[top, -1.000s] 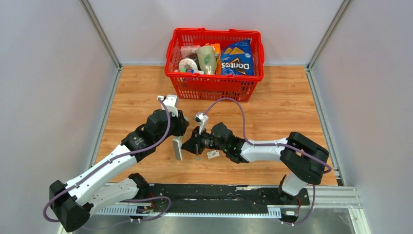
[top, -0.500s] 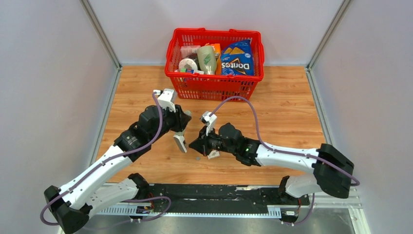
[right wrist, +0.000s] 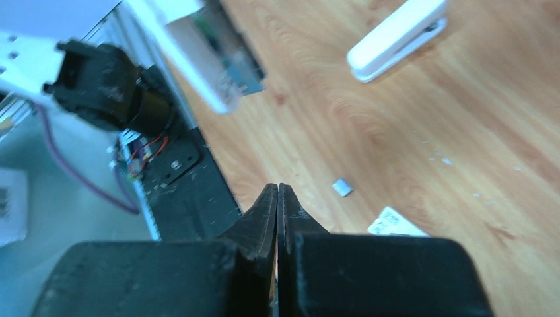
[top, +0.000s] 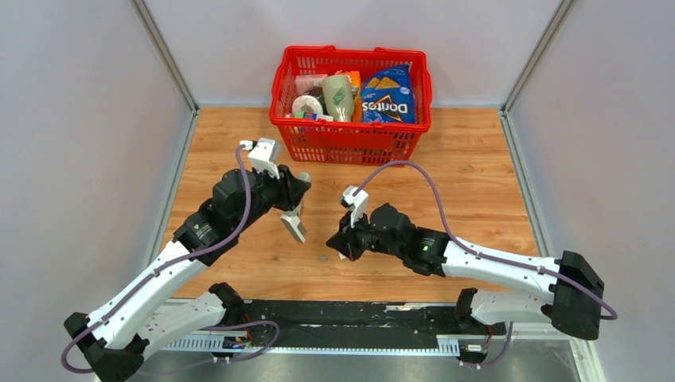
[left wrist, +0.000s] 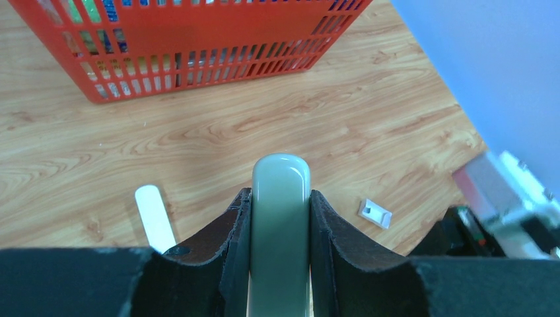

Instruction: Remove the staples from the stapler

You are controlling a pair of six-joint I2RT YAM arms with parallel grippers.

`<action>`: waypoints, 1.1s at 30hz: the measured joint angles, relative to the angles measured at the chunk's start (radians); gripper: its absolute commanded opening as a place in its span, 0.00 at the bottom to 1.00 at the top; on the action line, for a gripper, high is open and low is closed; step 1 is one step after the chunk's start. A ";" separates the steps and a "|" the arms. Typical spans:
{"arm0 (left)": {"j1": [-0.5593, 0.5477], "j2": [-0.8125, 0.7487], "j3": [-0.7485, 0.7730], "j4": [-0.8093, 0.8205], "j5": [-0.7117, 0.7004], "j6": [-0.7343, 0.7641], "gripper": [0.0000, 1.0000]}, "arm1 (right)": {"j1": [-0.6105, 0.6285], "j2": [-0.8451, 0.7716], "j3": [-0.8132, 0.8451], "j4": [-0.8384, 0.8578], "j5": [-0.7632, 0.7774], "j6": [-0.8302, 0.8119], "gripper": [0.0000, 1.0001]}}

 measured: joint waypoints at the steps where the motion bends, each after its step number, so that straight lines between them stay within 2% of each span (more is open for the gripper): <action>1: 0.000 0.003 0.006 0.001 0.003 0.001 0.00 | 0.009 0.000 0.000 0.001 -0.017 0.001 0.00; 11: 0.001 0.034 0.014 0.010 0.039 -0.002 0.00 | 0.143 0.044 0.086 0.031 -0.107 0.003 0.00; 23: 0.002 0.035 0.014 0.011 0.111 -0.007 0.00 | 0.145 0.179 0.185 0.079 -0.127 -0.033 0.00; 33: 0.002 0.034 0.047 -0.007 0.185 -0.015 0.00 | 0.124 0.193 0.201 0.053 -0.068 -0.094 0.00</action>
